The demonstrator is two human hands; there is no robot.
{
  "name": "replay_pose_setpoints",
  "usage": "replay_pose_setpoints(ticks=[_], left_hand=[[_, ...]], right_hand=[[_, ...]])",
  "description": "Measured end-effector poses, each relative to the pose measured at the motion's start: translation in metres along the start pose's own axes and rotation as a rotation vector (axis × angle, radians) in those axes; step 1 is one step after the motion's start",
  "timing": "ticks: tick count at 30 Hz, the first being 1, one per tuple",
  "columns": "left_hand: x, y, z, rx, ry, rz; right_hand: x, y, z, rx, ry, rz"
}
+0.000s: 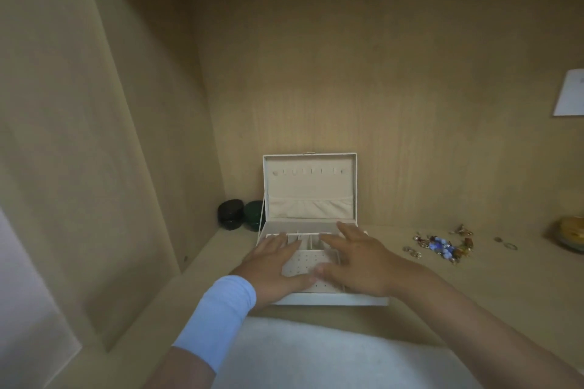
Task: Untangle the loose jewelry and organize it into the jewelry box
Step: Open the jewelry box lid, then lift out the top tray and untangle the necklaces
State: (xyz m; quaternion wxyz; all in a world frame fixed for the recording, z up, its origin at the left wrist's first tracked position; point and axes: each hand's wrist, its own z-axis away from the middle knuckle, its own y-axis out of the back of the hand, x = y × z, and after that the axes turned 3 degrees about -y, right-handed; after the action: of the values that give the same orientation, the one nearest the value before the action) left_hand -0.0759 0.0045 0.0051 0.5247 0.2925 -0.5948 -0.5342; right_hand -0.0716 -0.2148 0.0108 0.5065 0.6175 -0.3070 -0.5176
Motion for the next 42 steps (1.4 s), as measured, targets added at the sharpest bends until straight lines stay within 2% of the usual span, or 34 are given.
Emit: replay_pose_setpoints(ticks=[2,6,12,23,30,33,36,42], left_hand=[[0.002,-0.001,0.011,0.025,0.003,0.009],[0.005,-0.011,0.027,0.064,0.056,0.115],[0.016,-0.012,0.048,0.262,-0.006,0.323],[-0.012,-0.028,0.128,0.244,-0.019,0.217],[-0.023,-0.056,0.145,0.12,0.064,0.191],[-0.023,-0.055,0.142,0.064,0.082,0.145],[-0.021,-0.038,0.134,0.02,0.077,0.06],[-0.018,0.009,0.085,0.263,0.018,0.128]], right_hand=[[0.003,-0.004,0.014,-0.05,-0.057,-0.044],[0.007,-0.017,0.028,-0.003,-0.136,-0.168],[-0.004,-0.022,0.049,0.11,-0.106,-0.259],[-0.047,-0.068,0.114,0.221,0.075,-0.274],[-0.051,-0.105,0.129,0.08,0.087,-0.189],[-0.052,-0.1,0.13,0.023,0.086,-0.098],[-0.054,-0.081,0.124,0.048,0.077,-0.054],[-0.056,-0.029,0.068,0.185,0.115,-0.013]])
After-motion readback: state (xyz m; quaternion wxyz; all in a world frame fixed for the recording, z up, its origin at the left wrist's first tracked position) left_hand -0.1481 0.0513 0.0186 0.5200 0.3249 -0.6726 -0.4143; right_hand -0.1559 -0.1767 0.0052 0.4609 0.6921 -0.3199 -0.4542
